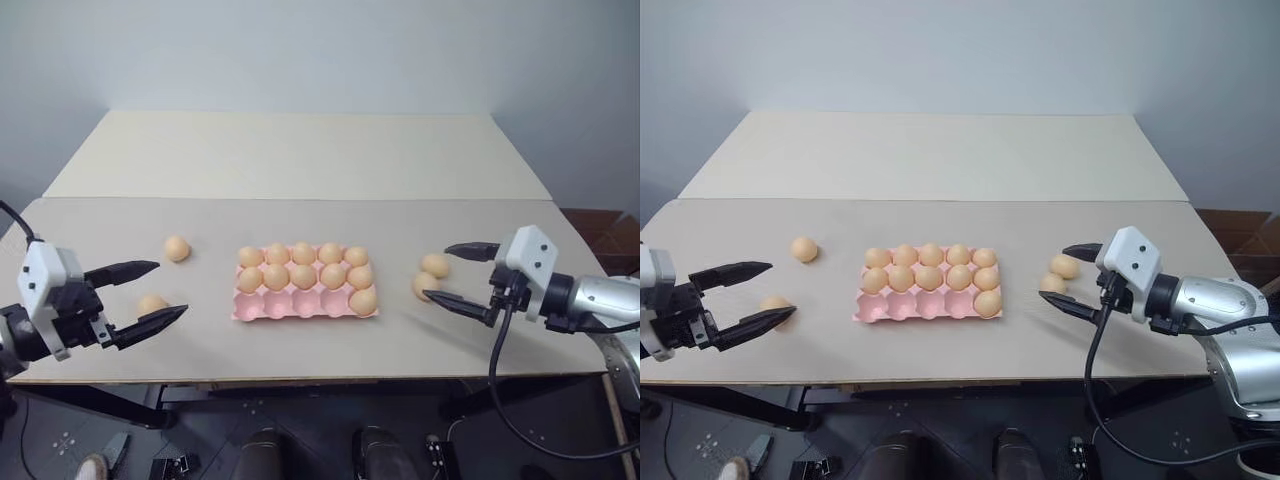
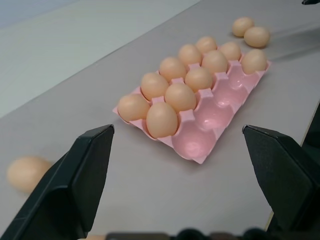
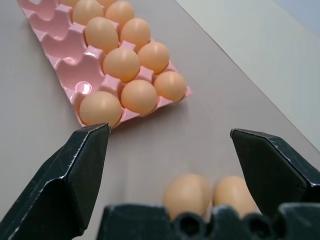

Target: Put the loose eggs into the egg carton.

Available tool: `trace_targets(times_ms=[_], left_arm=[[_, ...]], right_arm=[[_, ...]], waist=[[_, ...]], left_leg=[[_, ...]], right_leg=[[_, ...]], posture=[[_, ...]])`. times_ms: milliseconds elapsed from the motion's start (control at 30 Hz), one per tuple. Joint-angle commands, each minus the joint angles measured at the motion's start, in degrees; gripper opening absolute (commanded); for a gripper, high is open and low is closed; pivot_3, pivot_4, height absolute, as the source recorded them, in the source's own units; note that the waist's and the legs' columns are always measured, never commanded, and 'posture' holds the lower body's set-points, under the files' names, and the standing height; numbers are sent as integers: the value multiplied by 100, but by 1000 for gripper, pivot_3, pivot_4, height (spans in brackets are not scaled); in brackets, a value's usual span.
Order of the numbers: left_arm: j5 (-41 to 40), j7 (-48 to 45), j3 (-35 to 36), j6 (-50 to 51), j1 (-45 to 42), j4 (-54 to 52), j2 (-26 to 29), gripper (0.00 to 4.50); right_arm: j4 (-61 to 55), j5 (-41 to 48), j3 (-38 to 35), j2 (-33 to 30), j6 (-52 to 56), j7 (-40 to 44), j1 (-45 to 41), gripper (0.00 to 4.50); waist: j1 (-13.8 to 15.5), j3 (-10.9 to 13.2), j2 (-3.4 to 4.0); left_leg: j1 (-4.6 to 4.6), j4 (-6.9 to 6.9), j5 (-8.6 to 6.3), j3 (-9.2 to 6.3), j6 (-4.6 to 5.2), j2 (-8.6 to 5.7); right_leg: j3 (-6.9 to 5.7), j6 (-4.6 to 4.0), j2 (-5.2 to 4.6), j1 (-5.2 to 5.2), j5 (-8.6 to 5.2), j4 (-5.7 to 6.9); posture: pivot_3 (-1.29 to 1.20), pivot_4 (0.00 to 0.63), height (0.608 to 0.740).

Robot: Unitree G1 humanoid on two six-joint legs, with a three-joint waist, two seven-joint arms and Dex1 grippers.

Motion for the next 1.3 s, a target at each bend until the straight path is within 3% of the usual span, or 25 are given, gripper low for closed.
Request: trace_targets(times_ms=[33, 233, 433, 667, 967, 1067, 1233, 1300], left_arm=[[107, 5, -189, -257, -217, 116, -15, 4472], [67, 1, -294, -283, -360, 117, -2, 4472], [-107, -293, -276, -190, -504, 135, 214, 4472], [-320, -517, -507, -73, -738, 200, 313, 4472], [-361, -614, -524, 18, -716, 145, 308, 4472], [-385, -629, -440, 71, -653, 103, 323, 4500], [-441, -604, -312, 128, -565, 33, 362, 4500], [-441, -601, -253, 131, -498, -6, 351, 4500]], right_arm=[[-263, 31, -236, -52, 10, -81, 104, 4500], [-458, 39, -131, -82, 590, -430, 127, 4500], [-553, -156, 354, 7, 2036, -1298, -218, 4500], [-450, -328, 730, 425, 3178, -2171, -608, 4500], [345, -767, 1314, 1134, 3760, -2895, -1196, 4500], [615, -948, 1413, 1335, 3588, -3032, -1297, 3900], [181, -936, 1260, 1321, 3707, -2994, -1287, 2187], [-236, -816, 1124, 1193, 3822, -2880, -1201, 1961]], waist=[[0, 0, -1], [-43, -1, -1], [-55, -1, -1], [-52, -1, -1], [-92, -1, -1], [-103, -1, -1], [-114, -1, -1], [-121, 0, 0]], left_leg=[[0, 0, 0, 0, 0, -2], [-4, -1, -1, 2, 1, 1], [2, 0, 0, 1, 0, 2], [-8, -1, -1, 1, 1, -2], [-11, -1, 0, -1, 1, -1], [-12, -1, -1, -2, 1, -1], [-10, -1, 0, -4, 1, 0], [-12, -2, 0, -4, 1, 0]], right_leg=[[0, 0, -1, 1, 0, -1], [3, 4, 1, -4, 3, -2], [3, -7, 2, -2, -2, 3], [3, 1, -1, -8, 2, -1], [3, 1, 3, -12, 2, 0], [2, 2, 3, -11, 3, 0], [1, 3, 3, -11, 3, 2], [1, 3, 3, -13, 3, 1]], posture=[[0, 150, 740], [0, 150, 740], [0, 150, 740], [0, 150, 740], [0, 150, 740], [0, 150, 740], [0, 150, 740], [0, 150, 740]])
